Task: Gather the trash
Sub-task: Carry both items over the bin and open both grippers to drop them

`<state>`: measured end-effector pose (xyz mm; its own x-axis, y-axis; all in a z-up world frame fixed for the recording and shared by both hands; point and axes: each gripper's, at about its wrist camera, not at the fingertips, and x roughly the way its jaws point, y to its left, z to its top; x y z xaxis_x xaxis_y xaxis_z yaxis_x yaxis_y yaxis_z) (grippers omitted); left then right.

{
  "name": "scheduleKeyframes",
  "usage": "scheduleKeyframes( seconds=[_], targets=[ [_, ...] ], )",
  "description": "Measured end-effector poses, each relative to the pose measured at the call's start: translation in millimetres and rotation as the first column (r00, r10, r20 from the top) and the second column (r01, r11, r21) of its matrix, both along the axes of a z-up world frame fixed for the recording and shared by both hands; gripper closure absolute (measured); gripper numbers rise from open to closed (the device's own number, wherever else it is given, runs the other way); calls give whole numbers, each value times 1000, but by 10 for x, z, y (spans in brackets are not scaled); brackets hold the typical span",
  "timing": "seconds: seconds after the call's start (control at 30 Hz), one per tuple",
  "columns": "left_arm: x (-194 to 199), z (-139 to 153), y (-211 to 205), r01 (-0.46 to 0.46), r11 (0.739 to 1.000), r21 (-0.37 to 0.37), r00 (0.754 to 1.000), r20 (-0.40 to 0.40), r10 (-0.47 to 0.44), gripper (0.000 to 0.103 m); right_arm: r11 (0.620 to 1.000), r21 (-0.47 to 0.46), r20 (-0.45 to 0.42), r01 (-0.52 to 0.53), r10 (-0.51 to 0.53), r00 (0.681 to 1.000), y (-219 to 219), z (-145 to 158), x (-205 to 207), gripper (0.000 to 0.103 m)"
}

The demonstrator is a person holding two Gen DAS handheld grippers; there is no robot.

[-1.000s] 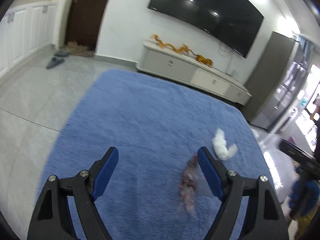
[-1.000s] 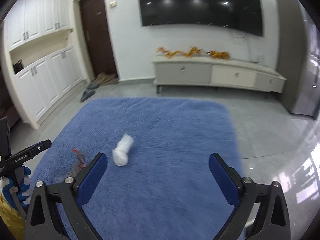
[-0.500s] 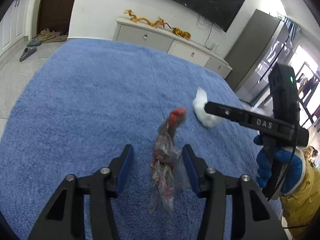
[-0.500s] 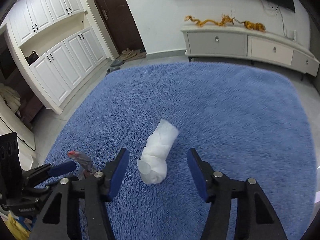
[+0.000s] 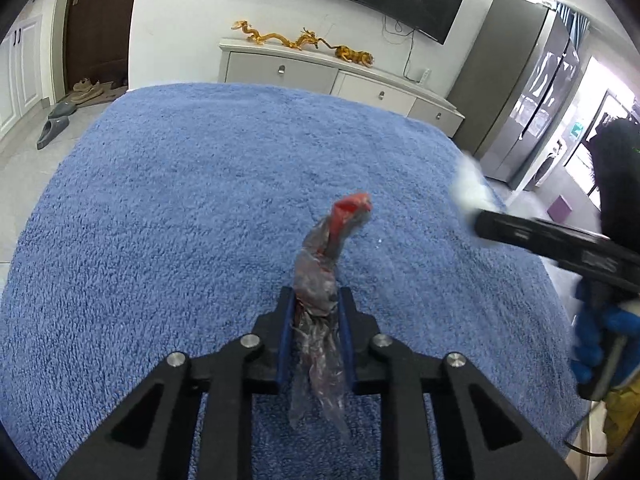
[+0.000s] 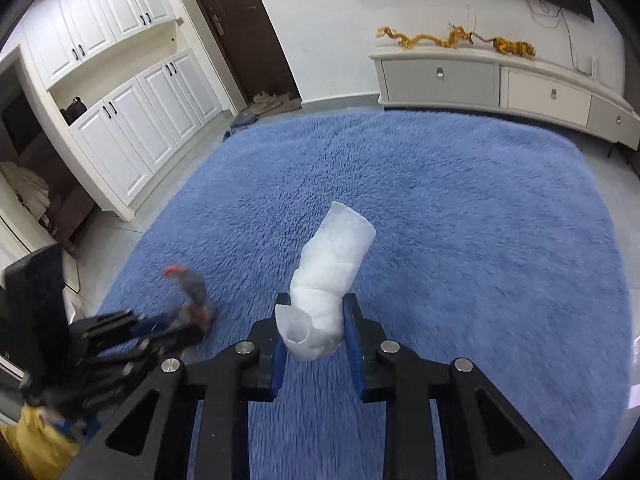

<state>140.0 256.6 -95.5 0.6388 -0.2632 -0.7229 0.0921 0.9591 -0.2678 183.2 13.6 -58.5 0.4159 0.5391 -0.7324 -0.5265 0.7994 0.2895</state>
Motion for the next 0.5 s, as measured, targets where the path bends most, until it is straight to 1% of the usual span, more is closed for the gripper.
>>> scheduleKeyframes(
  seconds=[0.07, 0.13, 0.27, 0.37, 0.5],
  targets=[
    [-27, 16, -45, -14, 999, 34, 1000, 5, 13, 85, 1000, -13, 16, 18, -18, 1000, -173, 75, -168, 79],
    [-50, 40, -83, -27, 998, 51, 1000, 11, 26, 85, 999, -15, 24, 47, -47, 999, -364, 122, -308, 79],
    [-214, 159, -162, -41, 998, 42, 999, 37, 39, 85, 993, -27, 50, 118, -116, 992, -763, 267, -590, 79],
    [-345, 247, -231, -45, 997, 64, 997, 60, 41, 85, 985, -23, 66, 171, -169, 983, -1055, 359, -765, 79],
    [-534, 402, -339, -38, 994, 101, 995, 100, 28, 85, 969, -2, 91, 249, -247, 965, -1395, 471, -1008, 79]
  ],
)
